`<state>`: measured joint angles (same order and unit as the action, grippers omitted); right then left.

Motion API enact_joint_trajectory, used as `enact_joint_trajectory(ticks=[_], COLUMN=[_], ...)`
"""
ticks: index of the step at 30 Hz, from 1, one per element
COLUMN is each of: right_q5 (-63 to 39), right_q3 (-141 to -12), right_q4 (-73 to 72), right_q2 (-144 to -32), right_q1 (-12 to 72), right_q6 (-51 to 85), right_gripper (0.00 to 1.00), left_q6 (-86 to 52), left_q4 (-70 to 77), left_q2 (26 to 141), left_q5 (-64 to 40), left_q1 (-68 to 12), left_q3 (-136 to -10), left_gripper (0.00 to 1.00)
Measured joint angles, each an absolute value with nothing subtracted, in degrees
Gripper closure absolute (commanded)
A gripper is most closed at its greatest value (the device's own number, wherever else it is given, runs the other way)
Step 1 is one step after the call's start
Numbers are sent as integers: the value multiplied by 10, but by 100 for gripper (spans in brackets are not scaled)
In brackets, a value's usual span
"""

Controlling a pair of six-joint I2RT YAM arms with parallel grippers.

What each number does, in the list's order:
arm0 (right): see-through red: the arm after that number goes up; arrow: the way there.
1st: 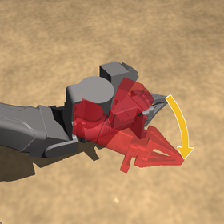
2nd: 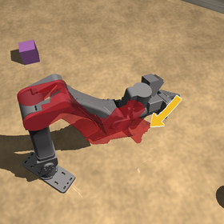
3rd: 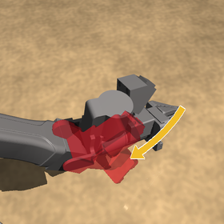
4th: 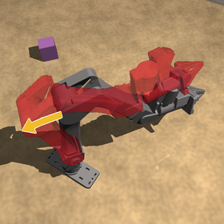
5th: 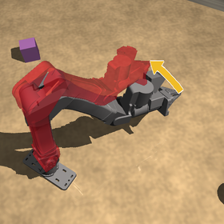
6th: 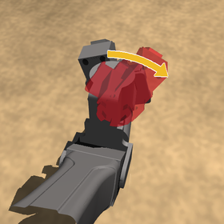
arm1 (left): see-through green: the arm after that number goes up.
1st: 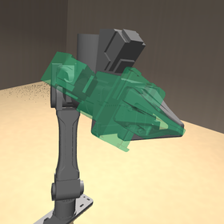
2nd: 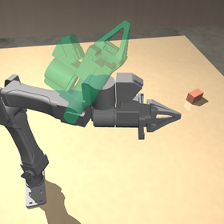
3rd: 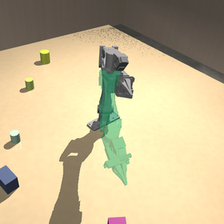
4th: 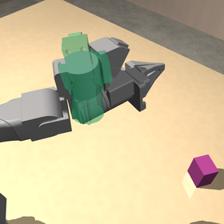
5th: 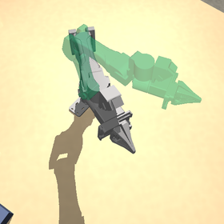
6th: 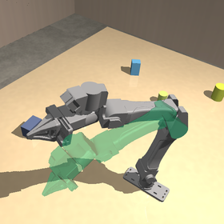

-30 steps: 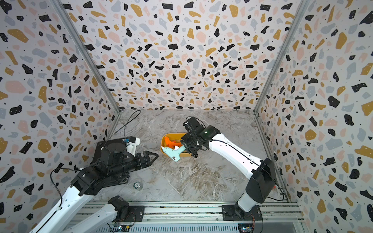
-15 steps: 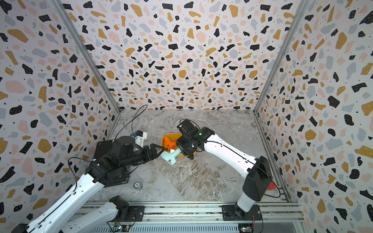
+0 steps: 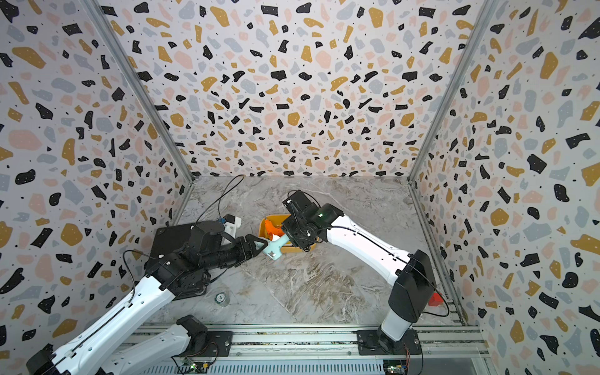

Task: Put the hot melt glue gun into the storage box
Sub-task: Pick up the hot melt adhesive gun from the center of the board.

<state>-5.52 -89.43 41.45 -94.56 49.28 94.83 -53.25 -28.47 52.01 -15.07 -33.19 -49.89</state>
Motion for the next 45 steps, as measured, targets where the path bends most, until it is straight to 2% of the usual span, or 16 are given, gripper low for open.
enact_joint_trajectory(ticks=[5,13,16,23,25,27,28,29,32,37,40,45], right_q5=[-55,-55,-52,-37,-36,-36,-36,-36,-36,-46,-42,-22], right_q3=[-894,-894,-894,-879,-870,-859,-854,-850,-841,-840,-840,-844], right_q4=[402,398,397,387,378,371,368,365,358,402,452,564], right_q2=[-946,-946,-945,-940,-935,-927,-923,-919,-904,-844,-786,-707], right_q1=[502,513,516,515,515,515,515,515,515,519,522,508], right_q6=[952,955,956,962,962,962,960,958,946,874,819,705], right_gripper=[100,100,100,100,100,100,93,79,52,26,19,20], left_q6=[-536,-540,-543,-544,-540,-532,-523,-512,-474,-366,-295,-219], left_q4=[-282,-279,-278,-261,-261,-261,-262,-265,-283,-333,-370,-403], left_q2=[537,540,541,538,538,538,538,538,541,586,636,715], left_q5=[-149,-140,-139,-146,-148,-152,-154,-157,-170,-174,-180,-223], left_q1=[-332,-332,-332,-336,-336,-337,-338,-338,-336,-300,-294,-269], left_q3=[-499,-499,-499,-502,-502,-503,-504,-507,-526,-586,-627,-682], left_gripper=[42,49,60,95,100,100,100,100,100,100,100,100])
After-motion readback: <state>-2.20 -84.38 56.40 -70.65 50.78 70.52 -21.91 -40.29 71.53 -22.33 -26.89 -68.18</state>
